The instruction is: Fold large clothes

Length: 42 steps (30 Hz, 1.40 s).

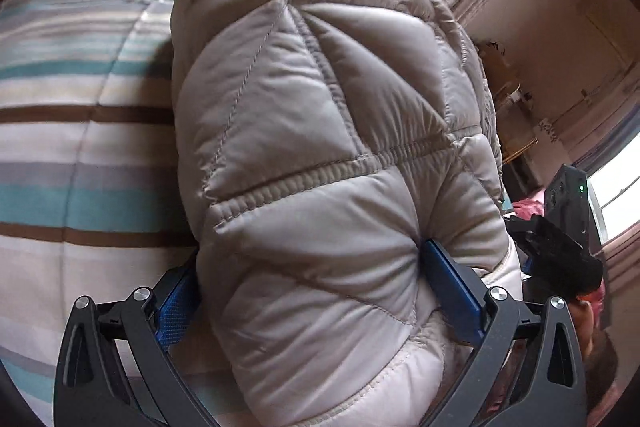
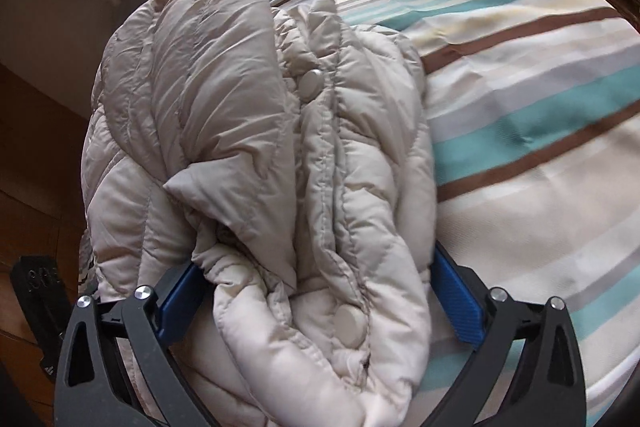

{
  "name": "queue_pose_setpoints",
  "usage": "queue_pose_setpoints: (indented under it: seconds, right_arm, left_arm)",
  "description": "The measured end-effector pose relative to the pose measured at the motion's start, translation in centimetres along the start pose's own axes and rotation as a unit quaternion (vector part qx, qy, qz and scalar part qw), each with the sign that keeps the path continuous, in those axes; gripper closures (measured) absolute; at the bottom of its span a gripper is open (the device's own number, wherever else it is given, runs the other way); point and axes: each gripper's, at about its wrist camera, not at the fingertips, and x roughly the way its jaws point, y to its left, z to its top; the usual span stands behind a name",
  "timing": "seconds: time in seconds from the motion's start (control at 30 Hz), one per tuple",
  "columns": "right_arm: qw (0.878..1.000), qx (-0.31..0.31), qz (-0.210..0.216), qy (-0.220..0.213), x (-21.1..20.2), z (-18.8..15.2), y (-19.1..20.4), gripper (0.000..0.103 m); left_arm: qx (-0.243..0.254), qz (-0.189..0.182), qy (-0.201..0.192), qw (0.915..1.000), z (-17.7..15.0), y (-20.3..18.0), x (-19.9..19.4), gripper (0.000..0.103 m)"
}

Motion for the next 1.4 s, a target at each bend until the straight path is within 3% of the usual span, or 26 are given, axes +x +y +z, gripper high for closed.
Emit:
queue_pose_setpoints:
  seconds: [0.03, 0.1, 0.23, 0.37, 0.47, 0.63, 0.87, 1.13, 1.4]
  right_arm:
    - [1.000, 0.004, 0.006, 0.000, 0.1, 0.1, 0.1, 0.018]
    - [1.000, 0.008, 0.024, 0.001, 0.0, 0.1, 0.4, 0.035]
    - [0.999, -0.025, 0.022, -0.016, -1.1, -0.2, 1.7, 0.050]
    - [0.998, -0.048, 0.028, -0.041, -2.3, -1.0, 2.8, 0.056]
    - [0.996, -0.047, 0.040, -0.059, -3.4, -1.8, 2.8, 0.058]
    - [0.993, -0.047, 0.058, -0.087, -4.5, -3.7, 3.8, 0.058]
    - [0.988, -0.068, 0.093, -0.101, -5.5, -5.4, 7.2, 0.058]
    - [0.979, -0.127, 0.124, -0.100, -3.6, -6.9, 16.4, 0.058]
    - [0.965, -0.178, 0.161, -0.108, -2.3, -9.6, 24.2, 0.058]
  left_arm:
    - [-0.001, -0.001, 0.003, 1.0000, 0.0, -0.1, 0.1, 0.003]
    - [0.016, 0.004, 0.003, 0.9999, 0.2, -1.0, 0.1, 0.012]
    - [0.055, 0.017, -0.013, 0.9983, 0.2, -2.7, -0.9, 0.034]
    - [0.082, 0.029, -0.032, 0.9957, 0.4, -3.8, -2.0, 0.049]
    - [0.117, 0.044, -0.050, 0.9909, 0.1, -4.9, -2.9, 0.053]
    - [0.144, 0.046, -0.077, 0.9855, 0.2, -5.8, -5.4, 0.056]
    - [0.137, 0.053, -0.103, 0.9838, -0.6, -3.0, -9.1, 0.056]
    - [0.112, 0.080, -0.149, 0.9792, -1.5, 1.2, -14.5, 0.056]
    - [0.102, 0.112, -0.202, 0.9675, -2.7, 4.7, -20.7, 0.056]
